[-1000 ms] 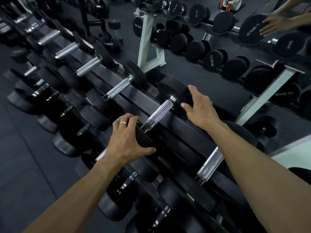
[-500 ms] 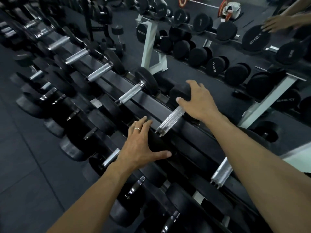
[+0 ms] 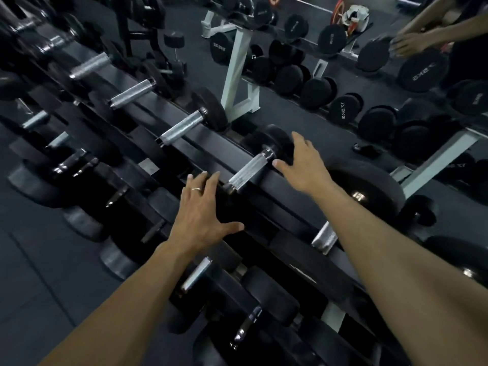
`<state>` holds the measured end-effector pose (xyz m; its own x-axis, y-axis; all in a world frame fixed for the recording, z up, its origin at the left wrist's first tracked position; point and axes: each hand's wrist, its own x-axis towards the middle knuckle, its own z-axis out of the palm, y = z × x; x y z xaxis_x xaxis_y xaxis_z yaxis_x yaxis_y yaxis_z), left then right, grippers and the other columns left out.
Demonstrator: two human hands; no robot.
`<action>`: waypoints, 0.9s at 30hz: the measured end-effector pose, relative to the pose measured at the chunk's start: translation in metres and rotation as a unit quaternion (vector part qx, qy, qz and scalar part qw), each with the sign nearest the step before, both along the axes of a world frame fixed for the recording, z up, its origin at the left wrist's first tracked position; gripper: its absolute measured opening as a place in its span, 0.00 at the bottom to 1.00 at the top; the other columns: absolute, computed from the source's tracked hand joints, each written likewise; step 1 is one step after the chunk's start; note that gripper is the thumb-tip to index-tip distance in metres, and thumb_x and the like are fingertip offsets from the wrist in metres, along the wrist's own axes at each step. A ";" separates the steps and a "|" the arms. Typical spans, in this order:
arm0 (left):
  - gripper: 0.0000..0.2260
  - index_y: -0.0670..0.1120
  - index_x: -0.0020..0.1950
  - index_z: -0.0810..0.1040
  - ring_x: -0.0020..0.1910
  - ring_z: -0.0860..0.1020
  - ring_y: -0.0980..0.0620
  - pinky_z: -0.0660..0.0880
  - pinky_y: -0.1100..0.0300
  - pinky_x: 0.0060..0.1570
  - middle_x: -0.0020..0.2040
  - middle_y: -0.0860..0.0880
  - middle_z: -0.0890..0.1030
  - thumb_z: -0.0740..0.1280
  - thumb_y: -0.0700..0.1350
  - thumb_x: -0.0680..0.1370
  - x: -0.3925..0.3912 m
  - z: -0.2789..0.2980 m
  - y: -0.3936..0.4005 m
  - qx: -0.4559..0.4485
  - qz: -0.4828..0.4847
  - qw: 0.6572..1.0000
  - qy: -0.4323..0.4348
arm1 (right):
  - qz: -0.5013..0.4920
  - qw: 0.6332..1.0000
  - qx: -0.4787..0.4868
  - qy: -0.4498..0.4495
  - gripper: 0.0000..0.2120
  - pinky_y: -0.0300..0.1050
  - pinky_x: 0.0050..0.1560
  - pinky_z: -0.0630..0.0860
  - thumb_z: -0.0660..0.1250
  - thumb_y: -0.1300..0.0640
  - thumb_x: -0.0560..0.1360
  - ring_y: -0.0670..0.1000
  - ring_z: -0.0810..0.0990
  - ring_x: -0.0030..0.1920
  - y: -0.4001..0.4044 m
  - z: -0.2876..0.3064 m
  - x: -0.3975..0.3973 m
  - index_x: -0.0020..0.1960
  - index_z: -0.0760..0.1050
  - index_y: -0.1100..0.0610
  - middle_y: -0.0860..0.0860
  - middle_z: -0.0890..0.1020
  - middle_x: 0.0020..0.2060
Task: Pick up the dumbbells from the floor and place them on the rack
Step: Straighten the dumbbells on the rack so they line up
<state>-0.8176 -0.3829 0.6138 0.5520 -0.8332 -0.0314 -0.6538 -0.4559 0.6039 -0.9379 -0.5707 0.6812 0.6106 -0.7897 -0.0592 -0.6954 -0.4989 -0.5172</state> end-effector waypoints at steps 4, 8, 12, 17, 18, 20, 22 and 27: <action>0.48 0.55 0.75 0.61 0.72 0.60 0.44 0.66 0.48 0.69 0.74 0.48 0.55 0.79 0.61 0.60 0.032 -0.012 -0.015 0.007 -0.038 0.999 0.017 | -0.032 0.999 -0.011 -0.017 0.32 0.48 0.69 0.64 0.67 0.51 0.77 0.58 0.68 0.70 -0.016 -0.010 0.018 0.76 0.59 0.56 0.57 0.71 0.70; 0.44 0.57 0.70 0.67 0.64 0.67 0.50 0.71 0.56 0.61 0.69 0.51 0.59 0.80 0.60 0.58 0.048 -0.020 -0.021 -0.016 -0.051 0.998 0.024 | -0.047 0.998 0.023 -0.039 0.29 0.45 0.66 0.66 0.67 0.52 0.77 0.56 0.70 0.70 -0.029 -0.014 0.026 0.75 0.62 0.51 0.54 0.73 0.69; 0.44 0.56 0.69 0.68 0.64 0.67 0.49 0.72 0.54 0.61 0.68 0.51 0.60 0.79 0.62 0.56 0.044 -0.028 -0.023 -0.046 -0.027 0.998 0.030 | -0.033 0.999 0.000 -0.012 0.29 0.50 0.67 0.66 0.67 0.51 0.77 0.58 0.70 0.68 -0.033 -0.011 0.031 0.76 0.61 0.50 0.54 0.74 0.67; 0.44 0.56 0.68 0.67 0.64 0.67 0.50 0.73 0.52 0.61 0.67 0.53 0.61 0.77 0.64 0.55 0.033 -0.031 -0.024 -0.057 0.005 0.997 0.055 | -0.009 1.000 -0.012 0.006 0.29 0.49 0.67 0.66 0.67 0.52 0.78 0.57 0.74 0.65 -0.036 -0.003 0.035 0.76 0.61 0.51 0.55 0.79 0.61; 0.44 0.56 0.68 0.67 0.64 0.67 0.50 0.74 0.52 0.61 0.67 0.53 0.61 0.78 0.64 0.55 0.032 -0.031 -0.024 -0.057 0.008 0.997 0.057 | -0.007 1.000 -0.010 0.005 0.29 0.49 0.68 0.65 0.67 0.52 0.78 0.57 0.74 0.65 -0.036 -0.003 0.036 0.76 0.61 0.51 0.55 0.79 0.61; 0.44 0.56 0.68 0.67 0.64 0.66 0.51 0.74 0.52 0.61 0.66 0.54 0.60 0.78 0.63 0.56 0.030 -0.031 -0.023 -0.057 0.012 0.997 0.056 | -0.013 1.000 0.003 -0.001 0.29 0.49 0.68 0.65 0.66 0.53 0.78 0.56 0.73 0.65 -0.034 -0.004 0.035 0.76 0.60 0.51 0.55 0.79 0.61; 0.44 0.56 0.68 0.67 0.64 0.66 0.51 0.74 0.52 0.61 0.66 0.54 0.60 0.78 0.63 0.55 0.028 -0.029 -0.023 -0.052 0.013 0.997 0.059 | -0.015 1.000 0.004 -0.006 0.29 0.51 0.69 0.64 0.66 0.52 0.78 0.58 0.72 0.67 -0.034 -0.005 0.033 0.76 0.60 0.50 0.55 0.77 0.65; 0.45 0.57 0.70 0.64 0.66 0.65 0.51 0.72 0.54 0.62 0.68 0.55 0.58 0.79 0.61 0.57 0.029 -0.021 -0.023 -0.017 0.012 0.997 0.076 | -0.010 1.000 0.006 -0.003 0.29 0.49 0.66 0.68 0.66 0.54 0.79 0.56 0.76 0.60 -0.031 0.002 0.035 0.76 0.60 0.51 0.56 0.81 0.56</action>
<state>-0.7885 -0.4057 0.5928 0.5636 -0.8214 -0.0874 -0.5430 -0.4482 0.7101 -0.9034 -0.6018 0.6832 0.5954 -0.8009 -0.0647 -0.7015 -0.4789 -0.5278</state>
